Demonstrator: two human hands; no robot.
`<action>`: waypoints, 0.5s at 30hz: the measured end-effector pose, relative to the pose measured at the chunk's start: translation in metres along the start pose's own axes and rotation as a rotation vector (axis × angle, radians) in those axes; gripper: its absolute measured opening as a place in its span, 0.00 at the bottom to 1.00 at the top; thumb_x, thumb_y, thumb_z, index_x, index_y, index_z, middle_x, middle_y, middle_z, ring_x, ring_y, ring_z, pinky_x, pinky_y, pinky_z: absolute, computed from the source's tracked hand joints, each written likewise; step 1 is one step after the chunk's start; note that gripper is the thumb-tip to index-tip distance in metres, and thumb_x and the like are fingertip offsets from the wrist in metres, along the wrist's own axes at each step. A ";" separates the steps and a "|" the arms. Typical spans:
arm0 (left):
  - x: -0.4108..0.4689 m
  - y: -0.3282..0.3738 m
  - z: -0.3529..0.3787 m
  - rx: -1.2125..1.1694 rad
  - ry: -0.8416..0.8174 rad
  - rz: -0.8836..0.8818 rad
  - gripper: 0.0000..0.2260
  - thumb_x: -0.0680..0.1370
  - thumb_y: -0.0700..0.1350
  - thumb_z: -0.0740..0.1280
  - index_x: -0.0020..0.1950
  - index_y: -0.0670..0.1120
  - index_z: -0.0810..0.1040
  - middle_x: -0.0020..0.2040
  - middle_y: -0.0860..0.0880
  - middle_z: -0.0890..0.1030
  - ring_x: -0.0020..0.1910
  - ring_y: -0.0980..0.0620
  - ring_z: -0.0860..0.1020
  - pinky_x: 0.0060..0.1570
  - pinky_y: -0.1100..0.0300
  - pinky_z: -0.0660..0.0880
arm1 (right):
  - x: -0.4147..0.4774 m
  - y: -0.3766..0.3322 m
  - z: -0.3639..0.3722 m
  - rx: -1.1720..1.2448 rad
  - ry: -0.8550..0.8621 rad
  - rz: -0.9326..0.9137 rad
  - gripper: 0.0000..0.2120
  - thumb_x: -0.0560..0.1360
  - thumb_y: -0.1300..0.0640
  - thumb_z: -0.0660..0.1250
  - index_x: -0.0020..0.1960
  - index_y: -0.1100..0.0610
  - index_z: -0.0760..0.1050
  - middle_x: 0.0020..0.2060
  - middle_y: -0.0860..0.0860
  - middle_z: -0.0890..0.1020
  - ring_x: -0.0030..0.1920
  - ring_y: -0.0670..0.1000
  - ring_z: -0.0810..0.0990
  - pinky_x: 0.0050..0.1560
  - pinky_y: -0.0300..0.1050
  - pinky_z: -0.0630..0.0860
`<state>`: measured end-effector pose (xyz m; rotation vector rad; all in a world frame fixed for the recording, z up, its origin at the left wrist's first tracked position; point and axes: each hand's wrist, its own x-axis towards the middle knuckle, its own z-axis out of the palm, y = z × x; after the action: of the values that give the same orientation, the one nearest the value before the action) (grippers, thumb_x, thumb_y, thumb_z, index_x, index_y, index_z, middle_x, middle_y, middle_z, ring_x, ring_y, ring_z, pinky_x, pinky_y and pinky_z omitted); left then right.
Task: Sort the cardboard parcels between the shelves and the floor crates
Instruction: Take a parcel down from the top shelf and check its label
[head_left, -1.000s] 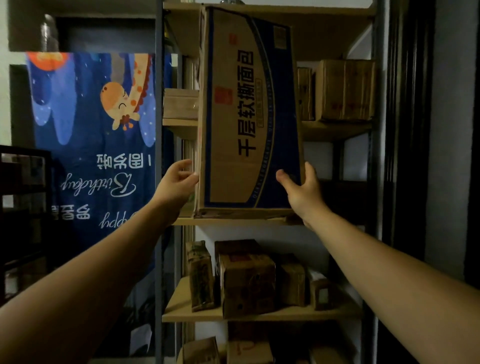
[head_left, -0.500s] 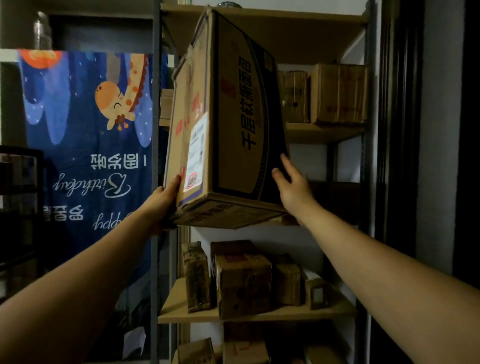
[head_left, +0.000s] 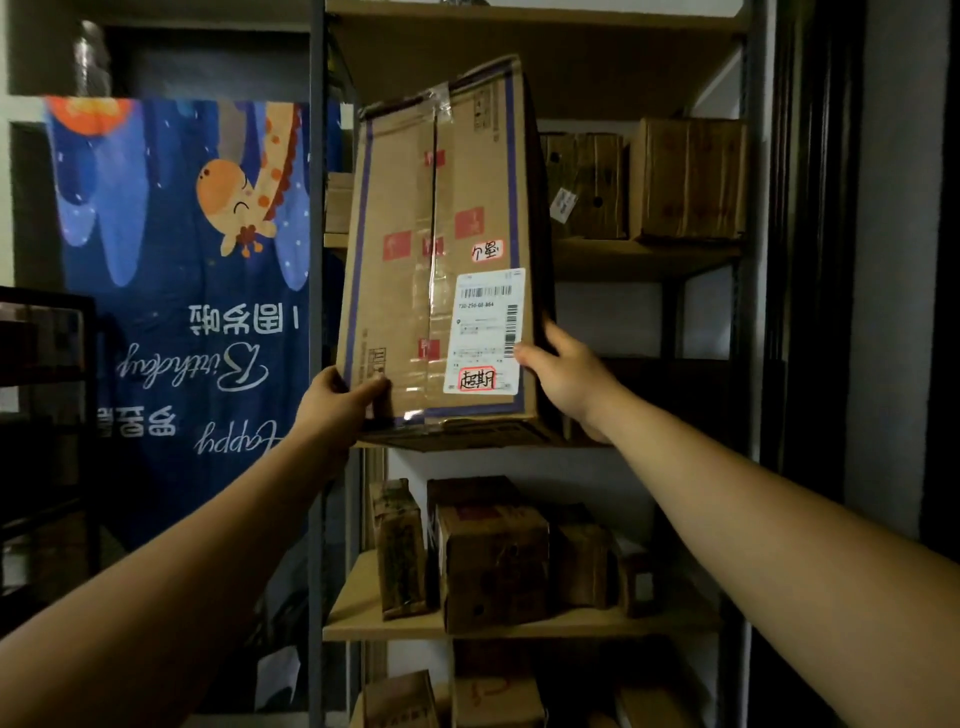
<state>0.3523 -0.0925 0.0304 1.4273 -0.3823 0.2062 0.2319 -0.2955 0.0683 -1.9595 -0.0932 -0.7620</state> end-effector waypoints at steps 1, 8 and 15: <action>-0.001 -0.001 -0.002 -0.011 -0.030 0.012 0.16 0.76 0.44 0.68 0.62 0.47 0.71 0.56 0.46 0.77 0.52 0.46 0.80 0.40 0.56 0.78 | -0.001 0.000 -0.002 0.008 0.001 -0.001 0.24 0.80 0.55 0.60 0.75 0.48 0.60 0.66 0.50 0.75 0.62 0.48 0.75 0.57 0.42 0.72; -0.005 -0.008 -0.010 -0.138 -0.137 0.043 0.27 0.78 0.36 0.64 0.72 0.56 0.61 0.59 0.46 0.77 0.53 0.45 0.79 0.40 0.52 0.79 | -0.003 0.016 -0.011 0.119 0.024 0.049 0.27 0.81 0.62 0.57 0.77 0.49 0.54 0.67 0.52 0.74 0.62 0.50 0.75 0.53 0.44 0.74; -0.019 -0.007 -0.014 -0.181 -0.116 0.163 0.24 0.77 0.33 0.62 0.65 0.57 0.62 0.59 0.48 0.76 0.56 0.49 0.77 0.55 0.47 0.76 | -0.003 0.031 -0.004 0.111 0.056 0.053 0.29 0.80 0.62 0.58 0.77 0.46 0.53 0.71 0.53 0.69 0.68 0.56 0.70 0.64 0.56 0.73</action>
<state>0.3392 -0.0779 0.0149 1.2330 -0.5992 0.2152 0.2392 -0.3138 0.0444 -1.8270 -0.0490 -0.7606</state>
